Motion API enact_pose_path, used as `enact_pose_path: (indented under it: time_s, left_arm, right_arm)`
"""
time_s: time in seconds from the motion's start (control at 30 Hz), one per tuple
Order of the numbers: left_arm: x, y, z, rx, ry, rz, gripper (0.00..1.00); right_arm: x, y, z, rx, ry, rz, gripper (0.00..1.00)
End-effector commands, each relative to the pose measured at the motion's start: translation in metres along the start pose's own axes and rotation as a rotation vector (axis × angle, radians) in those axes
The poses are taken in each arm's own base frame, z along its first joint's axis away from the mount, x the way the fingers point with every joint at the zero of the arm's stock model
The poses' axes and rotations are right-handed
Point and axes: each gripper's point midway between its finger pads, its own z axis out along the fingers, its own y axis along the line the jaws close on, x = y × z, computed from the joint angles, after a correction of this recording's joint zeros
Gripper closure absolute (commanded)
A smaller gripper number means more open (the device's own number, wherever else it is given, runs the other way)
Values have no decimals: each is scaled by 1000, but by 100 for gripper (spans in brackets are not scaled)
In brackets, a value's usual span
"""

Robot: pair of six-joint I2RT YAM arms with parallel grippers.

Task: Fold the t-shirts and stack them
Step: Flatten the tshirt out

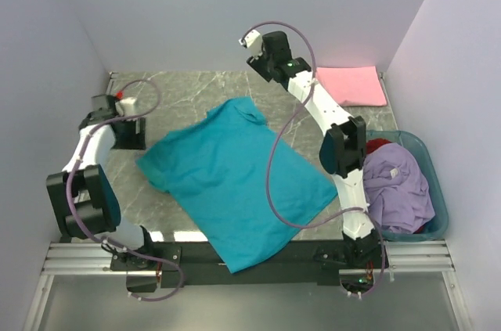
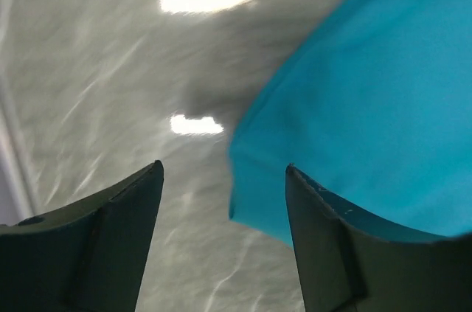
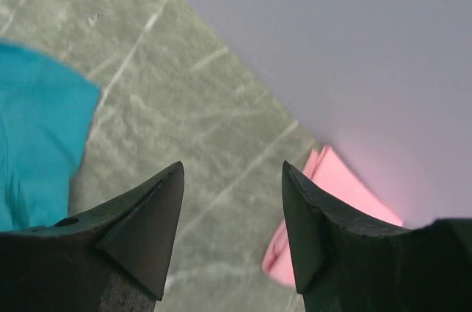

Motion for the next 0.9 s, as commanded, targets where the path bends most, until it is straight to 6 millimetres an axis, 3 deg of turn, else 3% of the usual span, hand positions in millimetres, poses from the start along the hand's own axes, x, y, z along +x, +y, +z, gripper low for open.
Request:
enact_pose_path:
  time_s: [0.0, 0.13, 0.17, 0.27, 0.3, 0.33, 0.4, 0.43, 0.6, 0.73, 0.77, 0.87]
  left_arm:
    - [-14, 38, -19, -76, -66, -114, 27]
    - [-18, 30, -23, -20, -107, -75, 29]
    - [-20, 25, -25, 16, -122, -44, 31]
    - [-23, 5, -28, 115, -142, 18, 41]
    - [-18, 1, -27, 146, -125, 65, 43]
    - [-17, -2, -25, 156, -115, 89, 46]
    - [-8, -5, -17, 194, -70, 133, 52]
    - [-2, -6, -17, 204, -39, 140, 55]
    - [23, -6, -2, 239, 77, 172, 52]
    - [37, -12, -16, 307, 106, 212, 39]
    - [49, -16, -24, 343, 137, 255, 35]
    - [58, -19, -37, 358, 138, 324, 30]
  right_arm:
    - [-29, -68, -93, 92, -51, 145, 37]
    - [14, -25, -148, -58, 33, 168, 37]
    - [27, -5, -157, -144, 76, 177, 37]
    - [68, 39, -182, -306, 218, 207, 37]
    - [73, 56, -190, -379, 230, 232, 37]
    - [93, 77, -194, -438, 295, 230, 41]
    - [113, 99, -207, -514, 357, 238, 47]
    - [134, 115, -212, -552, 420, 233, 50]
    - [185, 146, -217, -602, 555, 205, 61]
    - [211, 163, -209, -625, 632, 182, 64]
    - [213, 166, -205, -623, 634, 178, 64]
    - [225, 173, -183, -591, 669, 141, 64]
